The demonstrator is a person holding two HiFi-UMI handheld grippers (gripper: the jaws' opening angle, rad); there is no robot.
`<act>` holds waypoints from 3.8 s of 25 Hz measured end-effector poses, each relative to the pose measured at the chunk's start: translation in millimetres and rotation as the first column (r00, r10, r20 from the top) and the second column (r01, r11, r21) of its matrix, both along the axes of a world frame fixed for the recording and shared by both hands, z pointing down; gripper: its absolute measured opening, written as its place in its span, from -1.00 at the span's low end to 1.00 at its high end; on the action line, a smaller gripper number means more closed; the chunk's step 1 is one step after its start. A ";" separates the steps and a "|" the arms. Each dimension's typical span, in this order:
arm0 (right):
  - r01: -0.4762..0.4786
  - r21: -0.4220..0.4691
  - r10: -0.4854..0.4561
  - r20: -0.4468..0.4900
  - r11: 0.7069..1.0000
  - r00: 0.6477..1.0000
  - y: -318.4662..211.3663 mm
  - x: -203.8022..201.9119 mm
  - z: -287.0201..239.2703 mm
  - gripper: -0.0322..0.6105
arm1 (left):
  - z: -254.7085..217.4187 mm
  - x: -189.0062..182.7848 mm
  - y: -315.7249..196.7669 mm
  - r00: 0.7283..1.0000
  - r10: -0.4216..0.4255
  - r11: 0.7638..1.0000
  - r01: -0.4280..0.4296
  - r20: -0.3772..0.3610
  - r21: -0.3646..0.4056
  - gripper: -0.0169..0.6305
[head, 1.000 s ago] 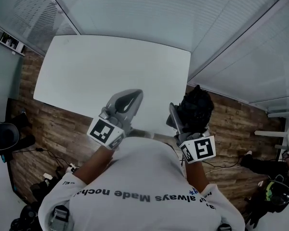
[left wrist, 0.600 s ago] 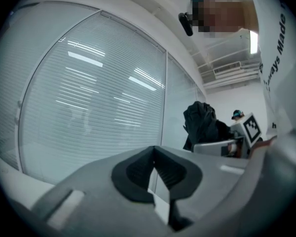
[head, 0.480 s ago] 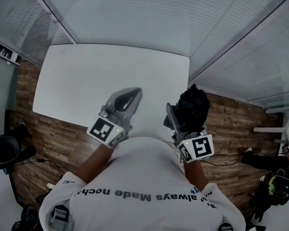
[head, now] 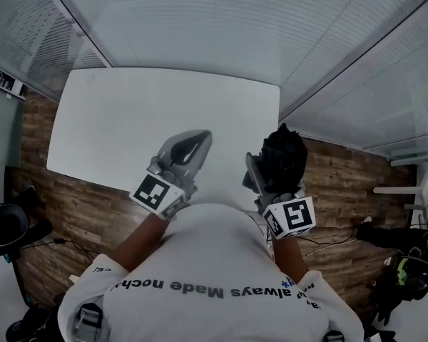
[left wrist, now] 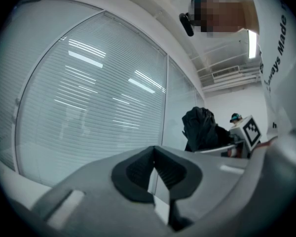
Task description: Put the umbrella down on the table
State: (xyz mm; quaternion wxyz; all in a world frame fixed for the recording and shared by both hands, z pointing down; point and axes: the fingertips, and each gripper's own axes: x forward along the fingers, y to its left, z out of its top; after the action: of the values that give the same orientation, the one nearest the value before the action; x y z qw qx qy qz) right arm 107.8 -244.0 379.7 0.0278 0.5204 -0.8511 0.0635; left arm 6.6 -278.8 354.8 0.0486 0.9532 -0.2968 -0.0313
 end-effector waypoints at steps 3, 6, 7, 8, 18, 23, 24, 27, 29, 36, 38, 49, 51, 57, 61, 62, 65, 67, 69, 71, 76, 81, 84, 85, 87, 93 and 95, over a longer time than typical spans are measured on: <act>-0.008 -0.038 0.008 0.003 0.999 1.000 -5.1 2.6 13.3 -0.10 | 1.3 0.3 1.2 1.000 0.002 1.000 -0.002 0.000 -0.006 -0.94; -0.015 -0.076 0.015 -0.001 0.997 1.000 -10.0 4.0 28.0 -0.10 | 1.6 -0.9 4.2 1.000 0.003 1.000 -0.003 0.000 -0.006 -0.94; -0.017 -0.092 0.016 -0.006 0.996 1.000 -12.5 4.3 33.7 -0.10 | 1.6 -1.5 4.6 1.000 0.004 1.000 -0.004 0.000 -0.005 -0.94; -0.019 -0.109 0.018 -0.014 0.994 1.000 -15.4 4.5 39.9 -0.10 | 1.9 -2.1 4.8 1.000 0.005 1.000 -0.005 0.001 -0.004 -0.94; -0.029 -0.246 0.011 -0.075 0.969 0.997 -31.1 12.8 104.9 -0.10 | 4.4 -3.8 14.3 1.000 0.003 1.000 -0.003 -0.001 -0.009 -0.94; -0.027 -0.314 -0.006 -0.103 0.949 0.995 -39.6 10.4 137.8 -0.11 | 7.1 -8.3 16.9 1.000 0.005 1.000 -0.005 0.002 -0.019 -0.94; -0.027 -0.326 -0.009 -0.109 0.945 0.994 -42.8 8.7 144.6 -0.11 | 8.5 -10.7 15.7 1.000 0.005 1.000 -0.005 0.005 -0.018 -0.94; -0.030 -0.355 -0.018 -0.132 0.934 0.991 -51.1 5.5 163.1 -0.11 | 10.4 -15.2 14.3 1.000 0.005 1.000 -0.005 0.012 -0.020 -0.94; -0.032 -0.376 -0.026 -0.147 0.926 0.989 -55.4 6.1 175.3 -0.11 | 7.7 -14.2 15.0 1.000 0.005 1.000 -0.005 0.007 -0.020 -0.94; -0.042 -0.495 -0.063 -0.193 0.868 0.979 -64.2 7.0 238.2 -0.11 | 8.0 -17.7 17.4 1.000 0.000 1.000 0.000 0.001 -0.018 -0.94; -0.047 -0.526 -0.076 -0.209 0.849 0.975 -66.6 7.3 256.1 -0.11 | 8.6 -19.3 16.9 1.000 -0.002 1.000 0.003 0.001 -0.018 -0.94; -0.075 -0.691 -0.135 -0.245 0.719 0.960 -78.2 10.1 341.3 -0.11 | 12.8 -26.2 7.2 1.000 -0.011 1.000 0.011 0.011 -0.028 -0.94; -0.089 -0.712 -0.137 -0.254 0.696 0.957 -80.3 11.3 348.4 -0.11 | 14.0 -27.8 5.2 1.000 -0.012 0.999 0.013 0.013 -0.031 -0.94; -0.119 -0.759 -0.156 -0.280 0.640 0.947 -84.2 15.7 366.6 -0.11 | 17.5 -31.0 -0.3 1.000 -0.018 0.999 0.018 0.016 -0.040 -0.94; -0.127 -0.789 -0.174 -0.284 0.600 0.943 -86.1 15.9 380.2 -0.11 | 21.2 -34.0 -3.4 1.000 -0.024 0.999 0.025 0.019 -0.048 -0.94; -0.129 -0.797 -0.179 -0.284 0.590 0.942 -86.6 15.6 383.8 -0.11 | 22.0 -34.5 -4.0 1.000 -0.025 0.999 0.026 0.019 -0.048 -0.94; -0.132 -0.820 -0.197 -0.285 0.556 0.938 -86.8 15.6 393.7 -0.11 | 22.9 -35.2 -5.6 0.999 -0.027 0.998 0.028 0.021 -0.050 -0.94; -0.141 -0.834 -0.208 -0.291 0.534 0.934 -84.9 17.1 399.0 -0.11 | 21.8 -35.8 -5.6 0.999 -0.030 0.998 0.031 0.022 -0.053 -0.94; -0.149 -0.843 -0.215 -0.296 0.517 0.931 -83.2 19.0 404.0 -0.11 | 21.8 -36.7 -5.2 0.999 -0.033 0.998 0.034 0.023 -0.054 -0.94; -0.156 -0.850 -0.221 -0.301 0.504 0.928 -82.0 20.6 408.9 -0.11 | 23.8 -38.0 -5.1 0.999 -0.036 0.998 0.037 0.023 -0.058 -0.94; -0.173 -0.867 -0.229 -0.308 0.467 0.924 -77.0 25.2 418.9 -0.10 | 27.6 -39.9 -5.8 0.999 -0.040 0.997 0.041 0.027 -0.067 -0.94; -0.181 -0.872 -0.233 -0.313 0.455 0.921 -73.1 24.0 424.5 -0.10 | 28.5 -45.1 -6.3 0.999 -0.043 0.996 0.045 0.029 -0.071 -0.94; -0.180 -0.873 -0.230 -0.310 0.453 0.922 -74.4 23.9 424.7 -0.09 | 30.9 -46.2 -7.1 0.998 -0.044 0.996 0.047 0.035 -0.075 -0.94; -0.179 -0.874 -0.228 -0.308 0.452 0.924 -74.8 24.2 424.6 -0.09 | 30.8 -45.8 -7.3 0.998 -0.044 0.996 0.046 0.036 -0.074 -0.94; -0.176 -0.876 -0.224 -0.301 0.450 0.927 -74.6 23.7 424.3 -0.06 | 28.5 -44.7 -7.7 0.999 -0.041 0.997 0.043 0.033 -0.069 -0.94; -0.144 -0.889 -0.228 -0.263 0.434 0.937 -72.2 19.4 422.8 0.05 | 27.5 -42.0 -6.2 0.999 -0.026 0.997 0.028 0.030 -0.066 -0.94; -0.147 -0.887 -0.222 -0.264 0.438 0.939 -72.1 20.6 422.1 0.05 | 26.8 -41.5 -5.7 0.999 -0.025 0.998 0.027 0.030 -0.065 -0.94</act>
State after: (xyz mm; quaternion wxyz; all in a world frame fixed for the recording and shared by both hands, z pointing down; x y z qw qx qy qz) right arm 128.4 -316.1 801.8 0.4481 0.4089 -0.6795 0.4127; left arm -34.9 -284.5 381.6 0.0751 0.9475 -0.3106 -0.0081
